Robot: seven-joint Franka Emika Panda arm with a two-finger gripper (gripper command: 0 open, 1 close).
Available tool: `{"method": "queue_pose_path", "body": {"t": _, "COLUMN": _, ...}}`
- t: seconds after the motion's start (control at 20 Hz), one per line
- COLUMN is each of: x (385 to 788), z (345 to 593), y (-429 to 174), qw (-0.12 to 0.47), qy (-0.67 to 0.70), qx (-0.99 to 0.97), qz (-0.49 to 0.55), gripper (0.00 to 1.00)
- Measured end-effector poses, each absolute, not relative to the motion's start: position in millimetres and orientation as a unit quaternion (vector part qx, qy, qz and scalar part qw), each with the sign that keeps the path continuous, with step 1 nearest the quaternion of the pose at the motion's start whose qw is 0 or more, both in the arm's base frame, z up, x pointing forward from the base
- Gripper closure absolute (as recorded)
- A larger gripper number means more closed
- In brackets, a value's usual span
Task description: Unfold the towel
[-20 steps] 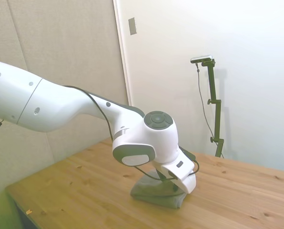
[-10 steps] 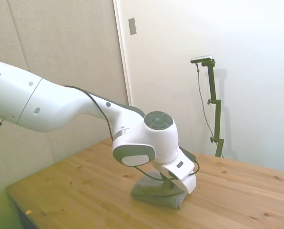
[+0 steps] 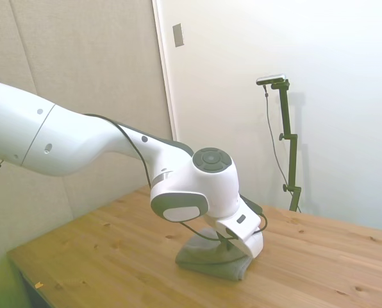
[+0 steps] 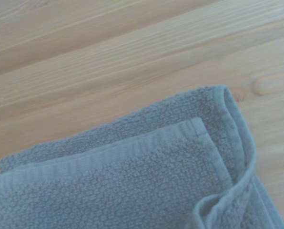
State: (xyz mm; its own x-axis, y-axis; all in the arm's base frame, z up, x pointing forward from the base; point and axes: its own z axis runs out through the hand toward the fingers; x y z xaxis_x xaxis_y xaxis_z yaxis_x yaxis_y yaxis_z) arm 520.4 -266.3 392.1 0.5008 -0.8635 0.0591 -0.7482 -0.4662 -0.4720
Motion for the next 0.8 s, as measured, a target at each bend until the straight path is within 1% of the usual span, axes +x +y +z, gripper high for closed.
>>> {"method": "queue_pose_path", "body": {"t": 0.4, "x": 524.8, "z": 419.9, "y": -239.4, "qw": 0.208, "qy": 0.449, "qx": -0.853, "qz": -0.164, "gripper": 1.00}}
{"method": "queue_pose_path", "body": {"t": 0.65, "x": 530.8, "z": 448.9, "y": -202.4, "qw": 0.216, "qy": 0.410, "qx": -0.868, "qz": -0.179, "gripper": 1.00}}
{"method": "queue_pose_path", "body": {"t": 0.8, "x": 535.6, "z": 459.7, "y": -175.6, "qw": 0.217, "qy": 0.381, "qx": -0.880, "qz": -0.183, "gripper": 1.00}}
